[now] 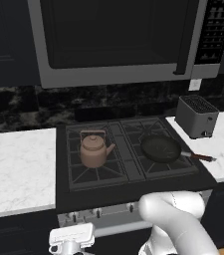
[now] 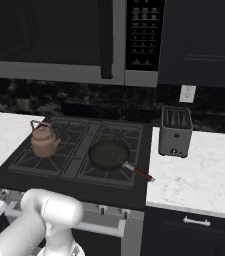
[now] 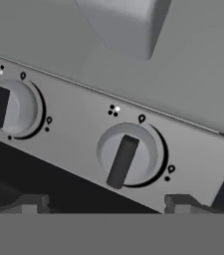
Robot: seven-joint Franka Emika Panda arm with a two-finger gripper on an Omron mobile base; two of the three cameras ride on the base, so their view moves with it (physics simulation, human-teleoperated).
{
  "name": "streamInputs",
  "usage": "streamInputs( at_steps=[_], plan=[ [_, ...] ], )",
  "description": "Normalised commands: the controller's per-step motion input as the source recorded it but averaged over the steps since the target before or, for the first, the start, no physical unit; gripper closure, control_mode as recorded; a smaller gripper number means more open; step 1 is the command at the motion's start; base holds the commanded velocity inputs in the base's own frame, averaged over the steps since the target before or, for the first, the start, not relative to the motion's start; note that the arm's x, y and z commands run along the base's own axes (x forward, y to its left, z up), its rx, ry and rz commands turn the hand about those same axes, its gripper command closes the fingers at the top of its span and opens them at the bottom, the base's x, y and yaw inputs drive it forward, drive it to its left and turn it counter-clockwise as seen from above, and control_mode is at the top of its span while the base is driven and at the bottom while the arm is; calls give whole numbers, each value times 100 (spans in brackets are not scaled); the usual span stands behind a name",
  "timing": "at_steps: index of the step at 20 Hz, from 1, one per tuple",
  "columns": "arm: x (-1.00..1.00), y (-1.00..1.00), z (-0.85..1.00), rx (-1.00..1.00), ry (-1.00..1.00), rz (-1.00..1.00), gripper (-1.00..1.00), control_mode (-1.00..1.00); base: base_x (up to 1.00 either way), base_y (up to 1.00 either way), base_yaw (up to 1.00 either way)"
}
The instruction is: Pick the kettle from the counter and place it on a stove burner. Then turn the burner on.
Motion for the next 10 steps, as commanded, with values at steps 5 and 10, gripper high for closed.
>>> streamInputs(
  at_steps=[5,10],
  plan=[
    [-27,0,0,0,-9,3,-100,-100,0,0,0],
    [21,0,-7,0,0,0,-100,-100,0,0,0]
  ],
)
